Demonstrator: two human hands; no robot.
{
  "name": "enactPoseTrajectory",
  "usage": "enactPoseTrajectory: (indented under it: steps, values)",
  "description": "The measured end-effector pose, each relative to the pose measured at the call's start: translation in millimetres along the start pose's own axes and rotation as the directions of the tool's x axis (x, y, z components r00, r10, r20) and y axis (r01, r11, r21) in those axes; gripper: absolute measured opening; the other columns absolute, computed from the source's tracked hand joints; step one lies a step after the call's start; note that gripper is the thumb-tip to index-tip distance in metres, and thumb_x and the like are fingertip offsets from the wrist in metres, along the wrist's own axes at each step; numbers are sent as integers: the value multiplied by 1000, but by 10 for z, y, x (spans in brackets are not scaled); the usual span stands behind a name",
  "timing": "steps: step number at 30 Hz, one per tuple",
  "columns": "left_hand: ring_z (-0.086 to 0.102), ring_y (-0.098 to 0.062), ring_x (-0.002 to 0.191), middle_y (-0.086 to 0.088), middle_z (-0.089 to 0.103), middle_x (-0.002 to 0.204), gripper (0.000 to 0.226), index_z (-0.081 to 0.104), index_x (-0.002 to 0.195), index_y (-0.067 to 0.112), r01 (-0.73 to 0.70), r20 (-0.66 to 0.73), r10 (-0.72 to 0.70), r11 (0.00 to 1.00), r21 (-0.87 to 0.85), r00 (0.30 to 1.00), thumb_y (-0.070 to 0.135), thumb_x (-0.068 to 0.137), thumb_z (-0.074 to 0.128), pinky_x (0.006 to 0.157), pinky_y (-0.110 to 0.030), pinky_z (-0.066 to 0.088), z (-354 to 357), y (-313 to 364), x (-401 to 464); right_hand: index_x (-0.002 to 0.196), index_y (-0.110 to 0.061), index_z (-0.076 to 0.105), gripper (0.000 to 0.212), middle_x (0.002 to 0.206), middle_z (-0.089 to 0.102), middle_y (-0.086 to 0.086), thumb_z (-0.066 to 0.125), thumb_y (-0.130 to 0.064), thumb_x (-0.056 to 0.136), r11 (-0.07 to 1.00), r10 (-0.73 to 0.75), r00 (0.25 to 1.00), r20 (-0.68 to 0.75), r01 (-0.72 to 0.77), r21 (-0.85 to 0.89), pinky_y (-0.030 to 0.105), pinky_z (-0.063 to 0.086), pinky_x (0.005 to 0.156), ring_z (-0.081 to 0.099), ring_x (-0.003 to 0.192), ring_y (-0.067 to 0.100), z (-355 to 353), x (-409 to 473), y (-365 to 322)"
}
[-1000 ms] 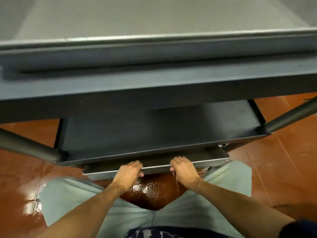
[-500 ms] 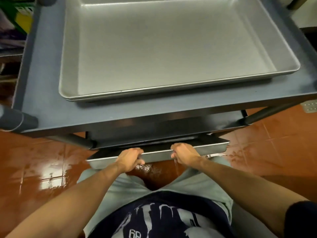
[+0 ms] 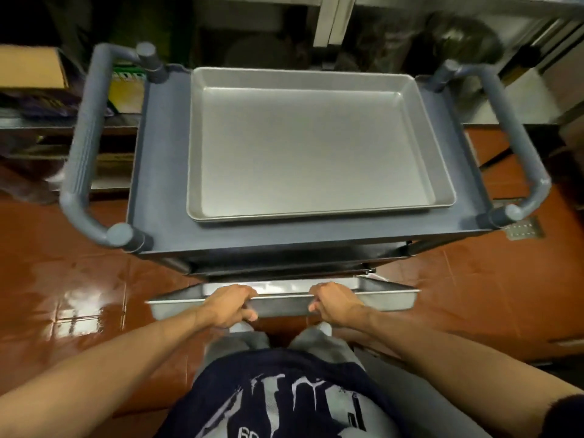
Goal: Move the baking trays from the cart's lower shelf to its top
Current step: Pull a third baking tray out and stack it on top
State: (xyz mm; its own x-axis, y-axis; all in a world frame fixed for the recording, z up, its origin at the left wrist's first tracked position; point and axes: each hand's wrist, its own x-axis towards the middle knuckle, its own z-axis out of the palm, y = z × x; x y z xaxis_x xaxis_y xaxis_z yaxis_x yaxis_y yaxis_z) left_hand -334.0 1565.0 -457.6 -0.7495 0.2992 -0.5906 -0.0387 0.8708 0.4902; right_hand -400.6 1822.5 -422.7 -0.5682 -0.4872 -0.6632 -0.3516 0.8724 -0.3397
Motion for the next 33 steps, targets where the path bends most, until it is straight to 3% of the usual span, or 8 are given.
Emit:
enactPoseTrajectory:
  steps: [3,8,11,16,19,23,29,33]
  values:
    - [67,-22,91,-1,73,97,34,63,99,15,-23,44,22,999,31,999,45,83,68,74,-30,47,-366,118,-122,96,-15,62,14,102,69,9,59,-28,91,999,-43,999,1,43,-25,31,44,75,64,95,26,-340,-134,-96]
    - [51,-11,61,10,55,65,32,54,75,19,-74,83,70,996,40,994,43,80,74,53,-27,35,-989,422,-303,92,-15,63,16,87,65,6,61,-31,91,988,-150,989,14,151,-34,26,37,67,61,83,24,-858,-322,-147]
    - [47,-12,58,3,58,67,36,59,82,9,-85,109,82,996,31,991,41,82,75,56,-29,35,-1310,648,-418,64,-28,41,33,67,48,-10,63,-33,89,978,-205,979,9,205,-40,29,32,57,47,67,15,-1121,-462,-161]
    - [61,-20,66,-12,72,79,49,65,88,4,-117,77,115,993,25,990,49,75,79,61,-33,45,-1811,987,-683,61,-28,40,37,60,47,-9,64,-36,88,965,-258,966,-6,258,-44,30,31,57,42,55,3,-1596,-752,-252]
    - [59,-17,62,-7,71,75,51,67,83,12,-116,44,114,993,31,992,59,68,78,57,-32,44,-2098,1169,-882,64,-18,54,30,58,50,-1,67,-35,86,952,-304,952,-37,302,-42,28,32,51,43,53,9,-1943,-986,-360]
    - [54,1,54,21,62,60,37,62,66,35,-119,19,118,993,26,993,69,64,75,49,-12,35,-2493,1449,-1208,67,-18,58,34,57,50,-5,72,-46,79,932,-361,930,-69,357,-63,15,36,48,46,50,3,-2394,-1356,-499]
    - [65,-6,68,13,70,77,70,69,88,34,-101,-68,104,993,55,992,91,46,66,54,-21,47,-3073,1737,-1557,70,-18,64,37,63,60,4,72,-54,76,908,-419,903,-98,414,-66,18,37,48,53,57,12,-3144,-1842,-661]
    - [68,6,70,27,72,77,67,63,95,57,-158,-141,161,987,36,977,94,39,66,57,-11,51,-3460,1903,-1713,76,-22,69,41,73,70,1,68,-63,72,886,-464,880,-101,460,-58,25,50,55,62,63,14,-3561,-2051,-758]
